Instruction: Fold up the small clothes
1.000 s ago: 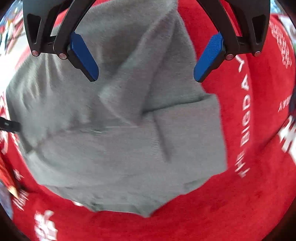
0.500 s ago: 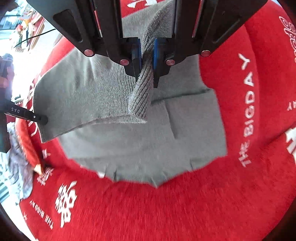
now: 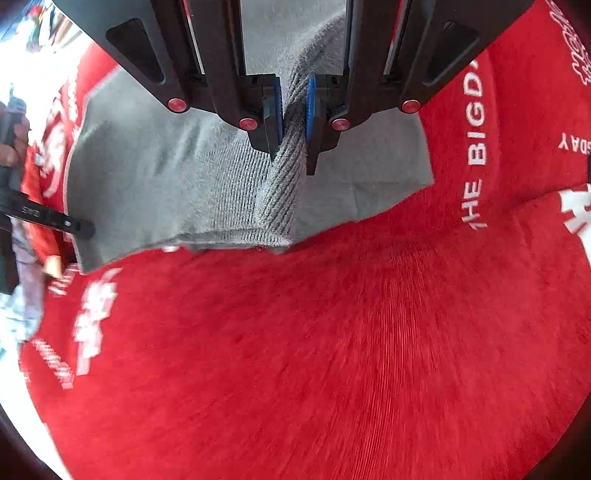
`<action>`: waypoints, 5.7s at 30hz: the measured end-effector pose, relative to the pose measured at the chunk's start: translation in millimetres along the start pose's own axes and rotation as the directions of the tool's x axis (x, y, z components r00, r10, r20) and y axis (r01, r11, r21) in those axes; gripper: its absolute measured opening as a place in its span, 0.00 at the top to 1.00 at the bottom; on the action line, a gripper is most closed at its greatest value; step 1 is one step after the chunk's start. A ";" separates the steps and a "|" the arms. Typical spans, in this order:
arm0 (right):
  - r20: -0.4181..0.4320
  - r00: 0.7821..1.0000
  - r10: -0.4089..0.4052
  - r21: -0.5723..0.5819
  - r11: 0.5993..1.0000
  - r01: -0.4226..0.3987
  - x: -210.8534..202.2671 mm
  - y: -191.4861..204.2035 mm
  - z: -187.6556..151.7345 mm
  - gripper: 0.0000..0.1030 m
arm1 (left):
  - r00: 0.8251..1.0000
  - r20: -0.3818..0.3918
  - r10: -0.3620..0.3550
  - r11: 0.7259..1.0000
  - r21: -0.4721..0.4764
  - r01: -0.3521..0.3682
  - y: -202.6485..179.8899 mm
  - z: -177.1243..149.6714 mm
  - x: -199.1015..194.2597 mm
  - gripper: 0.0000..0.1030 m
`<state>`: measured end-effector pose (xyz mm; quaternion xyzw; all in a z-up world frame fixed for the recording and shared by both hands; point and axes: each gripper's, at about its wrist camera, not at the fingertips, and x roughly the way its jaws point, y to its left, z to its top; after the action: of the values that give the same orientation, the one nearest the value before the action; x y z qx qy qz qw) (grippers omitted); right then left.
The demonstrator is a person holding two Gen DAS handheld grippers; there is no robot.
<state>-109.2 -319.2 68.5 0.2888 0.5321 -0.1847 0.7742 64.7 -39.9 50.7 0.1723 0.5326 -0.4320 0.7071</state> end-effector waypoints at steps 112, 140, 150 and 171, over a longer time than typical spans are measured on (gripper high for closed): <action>-0.095 0.988 0.122 0.602 0.798 -0.040 8.7 -83.0 -120.7 0.85 | 0.960 -0.210 0.185 0.971 -0.114 -0.212 41.1 -44.5 57.1 0.89; -0.168 0.971 0.168 0.449 0.890 -0.077 -75.0 18.4 -129.6 0.38 | 0.966 -0.214 0.142 0.977 -0.126 -0.171 1.2 -67.0 -64.8 0.01; -0.184 0.970 0.157 0.405 0.912 -0.070 -98.6 42.9 -129.7 0.22 | 0.972 -0.096 0.217 0.968 -0.108 -0.226 -4.4 -52.4 -110.7 0.01; -0.206 0.973 0.103 0.288 0.957 -0.041 -141.3 99.9 -133.2 0.18 | 0.972 0.060 0.225 0.974 -0.046 -0.223 -27.5 -45.4 -183.0 0.01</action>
<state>-197.1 -160.0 189.5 0.4342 0.5712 -0.1973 0.6680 4.5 54.7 204.9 0.2033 0.4947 -0.3446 0.7715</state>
